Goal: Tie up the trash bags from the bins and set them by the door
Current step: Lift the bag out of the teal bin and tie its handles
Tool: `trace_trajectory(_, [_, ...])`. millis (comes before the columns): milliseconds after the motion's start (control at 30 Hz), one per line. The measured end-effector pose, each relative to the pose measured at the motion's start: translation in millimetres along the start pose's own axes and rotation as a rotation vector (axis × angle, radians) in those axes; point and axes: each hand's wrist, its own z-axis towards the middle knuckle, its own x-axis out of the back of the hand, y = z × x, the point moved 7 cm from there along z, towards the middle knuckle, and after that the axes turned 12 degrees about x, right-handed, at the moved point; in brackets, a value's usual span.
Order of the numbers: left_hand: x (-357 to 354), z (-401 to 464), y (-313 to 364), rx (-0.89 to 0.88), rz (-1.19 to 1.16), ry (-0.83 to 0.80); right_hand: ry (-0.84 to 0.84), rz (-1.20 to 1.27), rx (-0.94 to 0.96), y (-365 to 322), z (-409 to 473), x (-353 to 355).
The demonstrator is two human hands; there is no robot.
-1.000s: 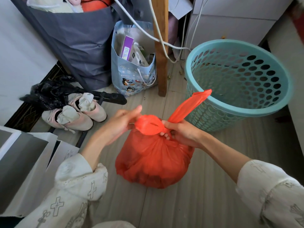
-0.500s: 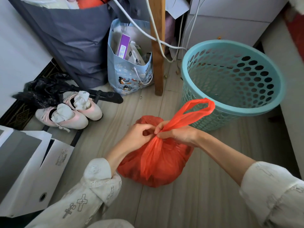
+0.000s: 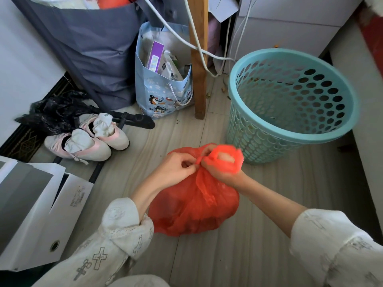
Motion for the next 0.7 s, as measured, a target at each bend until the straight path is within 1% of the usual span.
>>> trace_trajectory(67, [1.2, -1.6, -1.3, -0.001, -0.038, -0.033, 0.018, 0.177, -0.147, 14.4, 0.8, -2.9])
trace_trajectory(133, [4.0, -2.7, -3.2, 0.018, -0.077, -0.057, 0.023, 0.349, -0.250, 19.9, -1.0, -7.8])
trace_trajectory(200, [6.3, -3.6, -5.3, 0.045, -0.093, -0.080, 0.043, 0.516, -0.315, 18.1, -3.6, -8.4])
trace_trajectory(233, [6.3, -4.4, -5.2, 0.058, -0.092, -0.090, 0.057, 0.561, -0.330, 17.6, -3.7, -7.2])
trace_trajectory(300, [5.9, -6.0, -5.1, 0.079, -0.121, -0.091, 0.035, 0.514, -0.273, 11.8, -2.5, -5.2])
trace_trajectory(367, [6.2, -7.2, -7.9, 0.103, -0.234, -0.077, 0.003, 0.471, -0.221, 7.6, -3.8, -5.1])
trace_trajectory(433, [6.0, -8.9, -11.2, 0.117, -0.315, -0.095, -0.025, 0.492, -0.198, 6.2, -4.8, -5.8])
trace_trajectory(533, [5.1, -8.1, -10.5, 0.086, -0.256, -0.113, -0.045, 0.474, -0.126, 3.4, -3.4, -4.8])
trace_trajectory(633, [7.6, -5.0, -8.6, 0.075, -0.210, -0.045, -0.020, 0.350, -0.011, -1.1, -0.3, 1.7])
trace_trajectory(700, [9.0, -4.8, -7.0, 0.060, -0.181, -0.026, 0.008, 0.265, 0.034, -2.7, 0.7, 7.2])
